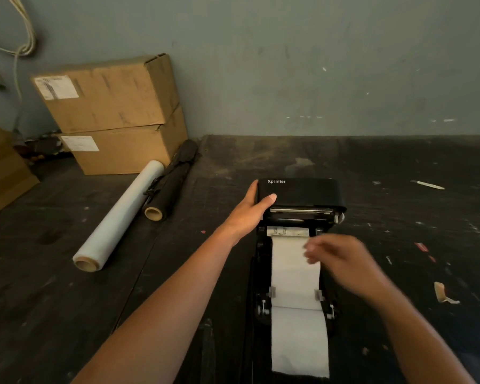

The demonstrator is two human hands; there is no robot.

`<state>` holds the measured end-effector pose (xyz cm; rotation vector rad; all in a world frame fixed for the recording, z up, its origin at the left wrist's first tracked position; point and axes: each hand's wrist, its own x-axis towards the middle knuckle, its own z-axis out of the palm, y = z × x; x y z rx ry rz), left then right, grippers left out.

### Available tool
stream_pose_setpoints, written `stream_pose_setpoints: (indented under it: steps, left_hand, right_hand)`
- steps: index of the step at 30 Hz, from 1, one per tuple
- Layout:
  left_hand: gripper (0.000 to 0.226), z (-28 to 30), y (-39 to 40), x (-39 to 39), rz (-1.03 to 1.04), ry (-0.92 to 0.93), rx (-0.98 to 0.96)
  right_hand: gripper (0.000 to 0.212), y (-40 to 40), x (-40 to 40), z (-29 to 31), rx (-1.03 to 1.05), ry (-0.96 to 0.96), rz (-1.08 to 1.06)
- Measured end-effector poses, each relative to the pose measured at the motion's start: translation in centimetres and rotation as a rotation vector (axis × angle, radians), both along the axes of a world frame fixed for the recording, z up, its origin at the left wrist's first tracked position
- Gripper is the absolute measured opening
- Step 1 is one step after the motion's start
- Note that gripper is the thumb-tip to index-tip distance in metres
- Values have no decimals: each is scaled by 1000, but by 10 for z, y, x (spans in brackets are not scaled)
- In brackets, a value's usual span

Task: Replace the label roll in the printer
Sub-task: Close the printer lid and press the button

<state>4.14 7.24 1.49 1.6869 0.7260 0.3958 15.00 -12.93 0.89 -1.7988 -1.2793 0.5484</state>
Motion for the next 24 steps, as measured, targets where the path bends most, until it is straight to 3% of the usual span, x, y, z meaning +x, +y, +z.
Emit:
stream_pose_setpoints:
  steps: [3, 4, 8, 10, 12, 16, 18, 24]
  left_hand:
    - [75, -11, -9, -15, -47, -19, 37]
    - [74, -15, -13, -21, -57, -28, 46]
    - [57, -33, -31, -45, -106, -64, 83]
    - [60, -39, -40, -58, -164, -49, 89]
    - [70, -45, -45, -70, -249, 10, 114]
    - [100, -73, -60, -87, -400, 287, 334]
    - [108, -86, -70, -92, -382, 342, 340]
    - [90, -90, -80, -91, -288, 278, 219]
  right_hand:
    - [11, -31, 26, 1, 230, 356, -415]
    - [21, -32, 31, -1, 234, 425, -486]
    - [71, -16, 26, -4, 117, 623, -443]
    - [79, -9, 18, -10, 58, 577, -439]
    - [74, -6, 9, -19, -16, 474, -447]
    - [66, -17, -8, -49, -130, 380, -438]
    - [63, -23, -17, -64, -135, 360, -468]
    - [62, -23, -18, -79, -83, 414, -579]
